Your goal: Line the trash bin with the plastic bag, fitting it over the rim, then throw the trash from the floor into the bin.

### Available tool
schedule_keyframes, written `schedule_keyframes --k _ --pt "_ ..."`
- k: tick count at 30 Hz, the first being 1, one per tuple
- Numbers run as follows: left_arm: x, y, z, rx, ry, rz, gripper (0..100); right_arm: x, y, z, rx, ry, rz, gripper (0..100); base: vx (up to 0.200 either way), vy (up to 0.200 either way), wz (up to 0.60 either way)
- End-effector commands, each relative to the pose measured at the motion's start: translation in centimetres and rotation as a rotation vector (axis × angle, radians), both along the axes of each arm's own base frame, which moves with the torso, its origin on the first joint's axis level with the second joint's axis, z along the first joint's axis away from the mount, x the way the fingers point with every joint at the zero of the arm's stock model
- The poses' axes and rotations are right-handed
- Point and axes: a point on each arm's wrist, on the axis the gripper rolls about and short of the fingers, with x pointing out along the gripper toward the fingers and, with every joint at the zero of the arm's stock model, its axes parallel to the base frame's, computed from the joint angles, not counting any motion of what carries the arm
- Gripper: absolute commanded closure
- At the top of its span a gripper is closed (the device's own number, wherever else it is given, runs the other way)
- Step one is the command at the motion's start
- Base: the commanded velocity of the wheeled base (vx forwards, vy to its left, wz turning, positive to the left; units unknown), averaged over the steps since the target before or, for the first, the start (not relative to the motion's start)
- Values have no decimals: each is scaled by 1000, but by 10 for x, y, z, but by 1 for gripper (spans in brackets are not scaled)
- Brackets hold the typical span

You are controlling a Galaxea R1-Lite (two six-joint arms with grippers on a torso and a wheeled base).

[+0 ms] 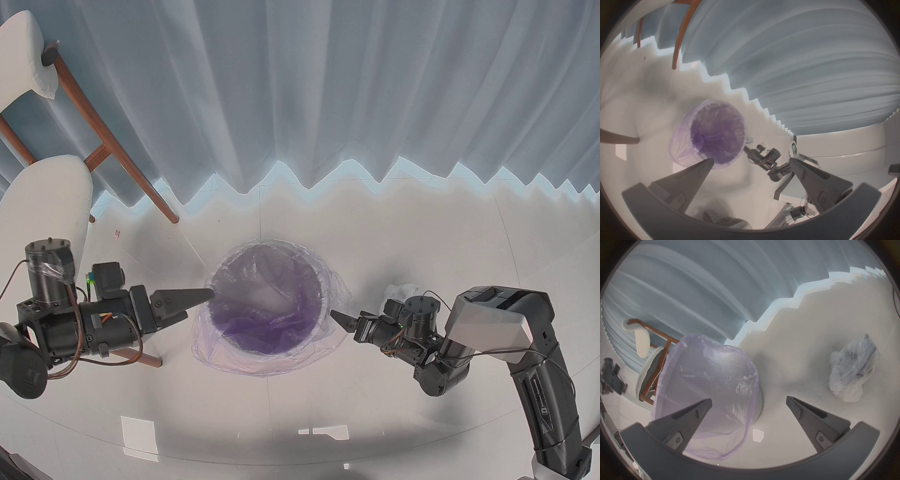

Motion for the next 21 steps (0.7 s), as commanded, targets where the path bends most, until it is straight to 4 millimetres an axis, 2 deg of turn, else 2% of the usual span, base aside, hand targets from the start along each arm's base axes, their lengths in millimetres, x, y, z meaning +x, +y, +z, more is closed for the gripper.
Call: schedule_keyframes --k 1,5,7,13,16,21 --pt "21 -1 -44 57 156 10 0 -5 -3 25 43 3 10 0 0 0 0" --pt "29 10 -73 112 227 36 0 -4 -6 28 47 -2 8 0 0 0 0" --pt "27 11 -93 170 250 10 0 -1 -13 30 51 -9 -6 0 0 0 0" --pt "21 13 -135 270 352 -21 0 2 -14 29 54 -18 -8 0 0 0 0" --pt "27 12 -156 300 414 -11 0 5 -13 28 56 -28 -7 0 0 0 0" --pt "46 12 -189 327 416 39 0 10 -12 24 59 -40 -10 0 0 0 0"
